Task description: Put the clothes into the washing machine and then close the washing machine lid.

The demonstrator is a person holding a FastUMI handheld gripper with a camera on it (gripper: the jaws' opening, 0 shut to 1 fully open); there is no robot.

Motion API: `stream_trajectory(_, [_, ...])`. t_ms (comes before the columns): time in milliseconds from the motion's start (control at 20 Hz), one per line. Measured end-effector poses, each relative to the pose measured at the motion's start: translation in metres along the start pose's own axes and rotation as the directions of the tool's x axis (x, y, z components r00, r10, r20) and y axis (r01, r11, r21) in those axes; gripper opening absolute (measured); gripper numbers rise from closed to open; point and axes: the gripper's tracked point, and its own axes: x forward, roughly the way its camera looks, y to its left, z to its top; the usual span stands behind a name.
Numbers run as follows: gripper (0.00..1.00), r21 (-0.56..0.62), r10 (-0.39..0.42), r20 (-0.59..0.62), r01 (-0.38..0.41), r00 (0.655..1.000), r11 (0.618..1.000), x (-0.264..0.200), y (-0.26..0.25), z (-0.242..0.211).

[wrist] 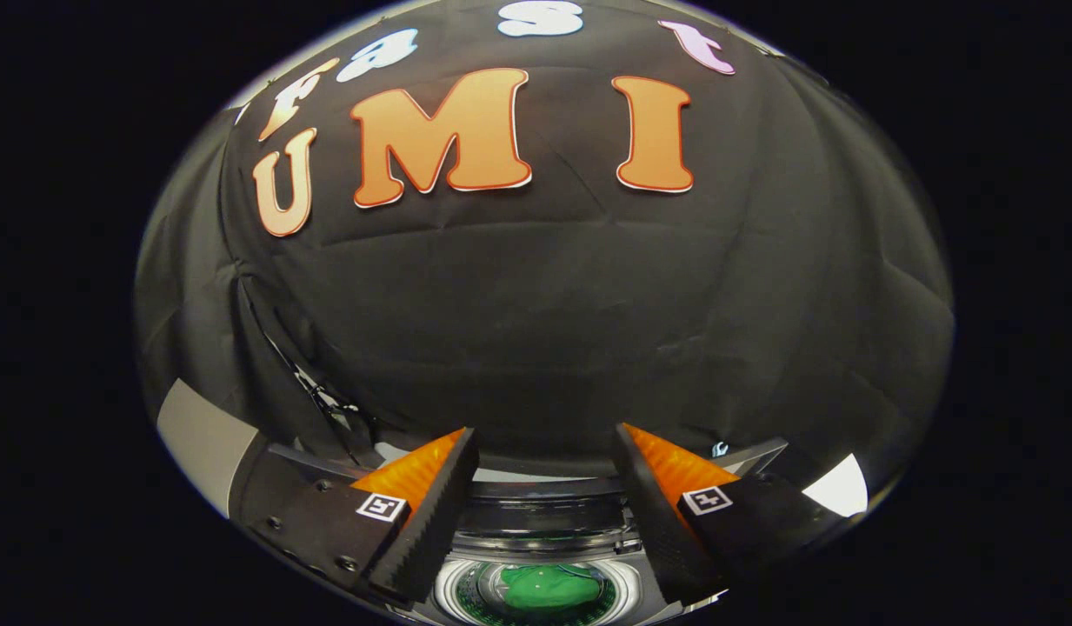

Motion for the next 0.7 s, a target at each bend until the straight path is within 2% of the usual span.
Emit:
stream_trajectory(200, [1.00, 0.001, 0.042, 0.048, -0.042, 0.998, 0.999, -0.004, 0.001, -0.003])
stream_trajectory(700, [1.00, -0.004, 0.041, 0.077, -0.041, 0.996, 0.999, -0.029, -0.005, -0.012])
